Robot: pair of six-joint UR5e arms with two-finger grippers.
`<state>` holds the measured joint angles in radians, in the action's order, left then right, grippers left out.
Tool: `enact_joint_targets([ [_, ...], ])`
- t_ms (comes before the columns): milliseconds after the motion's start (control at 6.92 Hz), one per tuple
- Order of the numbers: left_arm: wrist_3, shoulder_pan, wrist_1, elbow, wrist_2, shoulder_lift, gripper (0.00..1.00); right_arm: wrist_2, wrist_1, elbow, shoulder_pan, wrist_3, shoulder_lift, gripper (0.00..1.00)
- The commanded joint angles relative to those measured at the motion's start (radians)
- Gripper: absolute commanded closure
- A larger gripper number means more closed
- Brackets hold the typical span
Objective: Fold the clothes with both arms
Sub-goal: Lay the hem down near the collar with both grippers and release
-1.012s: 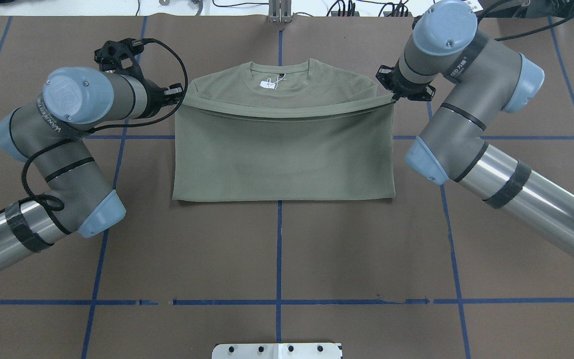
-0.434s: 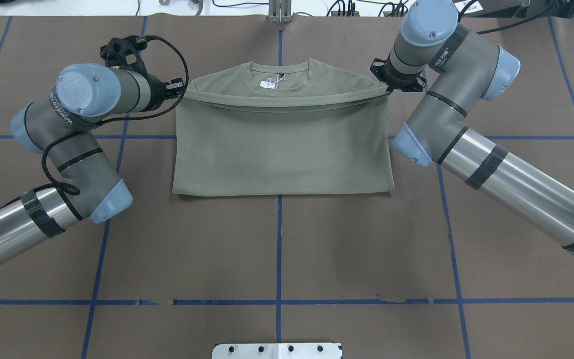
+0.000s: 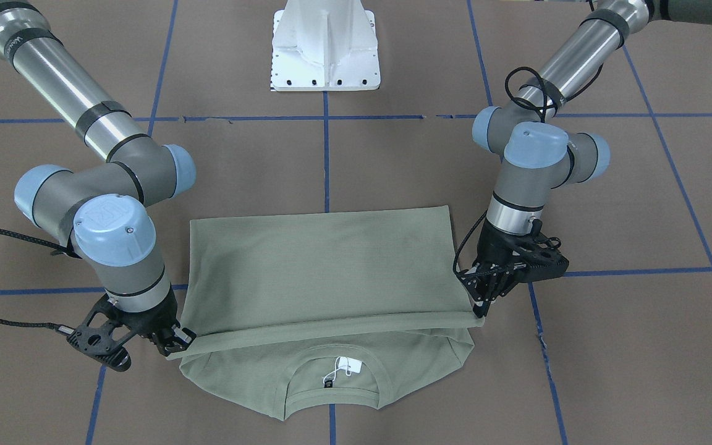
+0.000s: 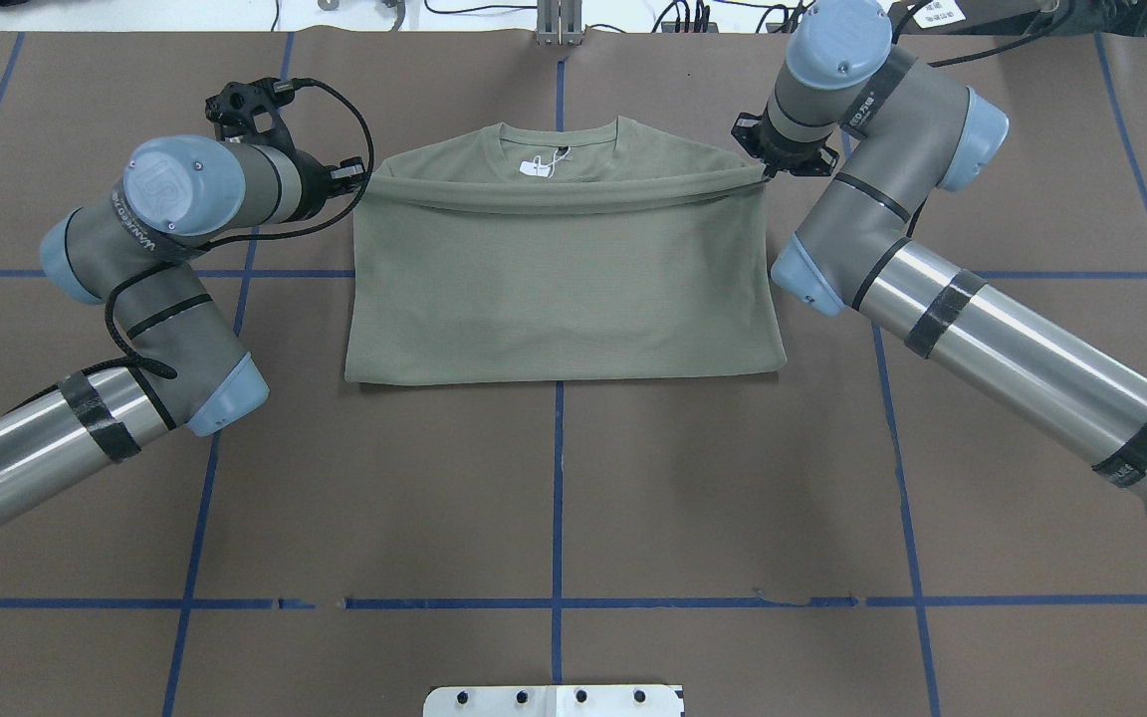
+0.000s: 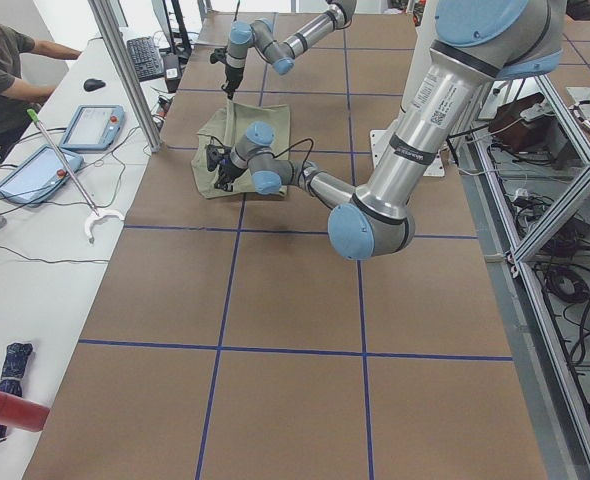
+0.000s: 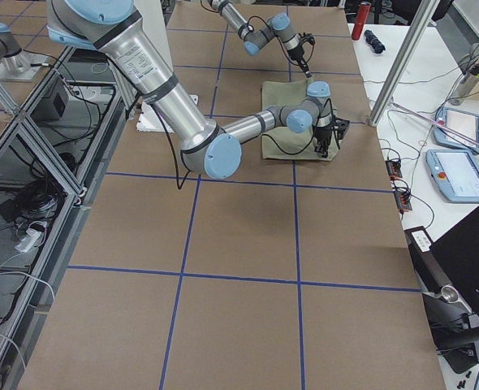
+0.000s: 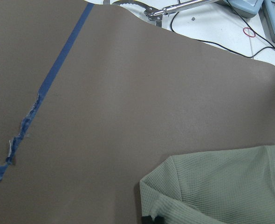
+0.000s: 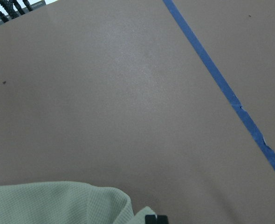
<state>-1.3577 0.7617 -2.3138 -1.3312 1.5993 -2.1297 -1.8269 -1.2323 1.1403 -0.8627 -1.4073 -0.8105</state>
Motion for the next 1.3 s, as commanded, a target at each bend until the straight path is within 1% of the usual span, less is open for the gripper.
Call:
enact_joint_targets([
  [0,0.005,0.005,-0.018,0.039,-0.001,-0.016,1.0,0.0,0.002,-0.011,0.001,0.001,0.004,1.0],
  [145,0.005,0.005,-0.079,0.093,-0.001,-0.032,1.0,0.0,0.002,-0.011,0.001,0.001,0.004,1.0],
  [867,0.005,0.007,-0.091,0.113,-0.002,-0.047,1.0,0.0,0.007,-0.01,0.002,0.001,-0.001,1.0],
  [1012,0.012,0.011,-0.096,0.124,-0.002,-0.047,0.79,0.0,0.031,-0.01,0.002,0.001,-0.001,1.0],
  [1156,0.025,0.017,-0.113,0.126,-0.002,-0.047,0.68,0.0,0.033,-0.01,0.002,0.001,-0.003,0.79],
])
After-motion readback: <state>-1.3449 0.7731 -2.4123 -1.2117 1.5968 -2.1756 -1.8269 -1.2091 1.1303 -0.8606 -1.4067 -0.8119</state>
